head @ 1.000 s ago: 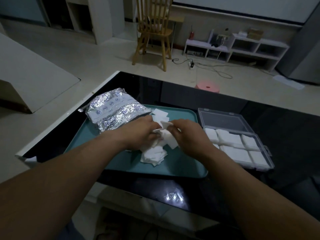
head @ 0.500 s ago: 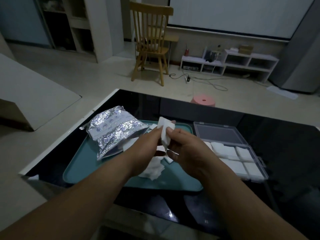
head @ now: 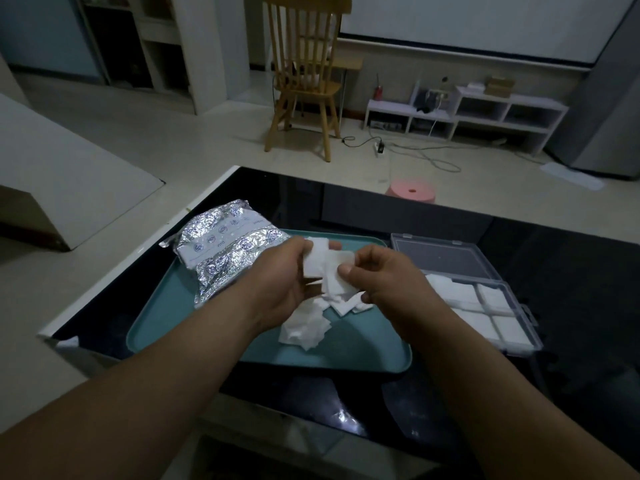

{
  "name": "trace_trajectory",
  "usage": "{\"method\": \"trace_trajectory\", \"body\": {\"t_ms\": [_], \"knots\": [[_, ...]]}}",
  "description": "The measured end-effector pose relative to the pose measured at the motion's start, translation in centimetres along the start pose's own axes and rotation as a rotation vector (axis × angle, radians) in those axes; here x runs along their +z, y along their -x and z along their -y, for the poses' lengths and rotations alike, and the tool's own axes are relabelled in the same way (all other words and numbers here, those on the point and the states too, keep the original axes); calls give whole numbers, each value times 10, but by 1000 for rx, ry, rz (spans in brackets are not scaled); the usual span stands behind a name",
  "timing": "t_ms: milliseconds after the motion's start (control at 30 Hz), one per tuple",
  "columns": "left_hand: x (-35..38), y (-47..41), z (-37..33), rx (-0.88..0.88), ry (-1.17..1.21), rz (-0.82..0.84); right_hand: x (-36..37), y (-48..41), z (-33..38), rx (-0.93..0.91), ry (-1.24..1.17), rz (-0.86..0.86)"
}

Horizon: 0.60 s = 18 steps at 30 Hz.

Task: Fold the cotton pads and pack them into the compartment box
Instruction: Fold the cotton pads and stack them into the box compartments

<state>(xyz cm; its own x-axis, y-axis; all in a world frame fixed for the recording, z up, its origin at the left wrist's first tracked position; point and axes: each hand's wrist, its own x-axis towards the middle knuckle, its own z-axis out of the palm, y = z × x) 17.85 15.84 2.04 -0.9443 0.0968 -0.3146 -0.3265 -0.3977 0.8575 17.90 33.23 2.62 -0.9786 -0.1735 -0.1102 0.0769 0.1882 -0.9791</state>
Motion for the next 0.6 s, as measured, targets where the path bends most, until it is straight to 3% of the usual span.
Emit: {"method": "trace_trajectory", "body": {"t_ms": [100, 200, 267, 467, 600], "knots": [[0, -7, 1, 50, 74, -104, 0, -5, 1, 38, -184, -81], [7, -2, 5, -1, 168, 97, 13, -5, 0, 68, -284, -124], [13, -1, 10, -27, 168, 129, 25, -2, 0, 59, -282, -143], [4, -2, 12, -59, 161, 50, 21, -4, -4, -125, 197, -202], [1, -3, 9, -81, 105, 73, 8, -5, 1, -102, 232, -94]]}}
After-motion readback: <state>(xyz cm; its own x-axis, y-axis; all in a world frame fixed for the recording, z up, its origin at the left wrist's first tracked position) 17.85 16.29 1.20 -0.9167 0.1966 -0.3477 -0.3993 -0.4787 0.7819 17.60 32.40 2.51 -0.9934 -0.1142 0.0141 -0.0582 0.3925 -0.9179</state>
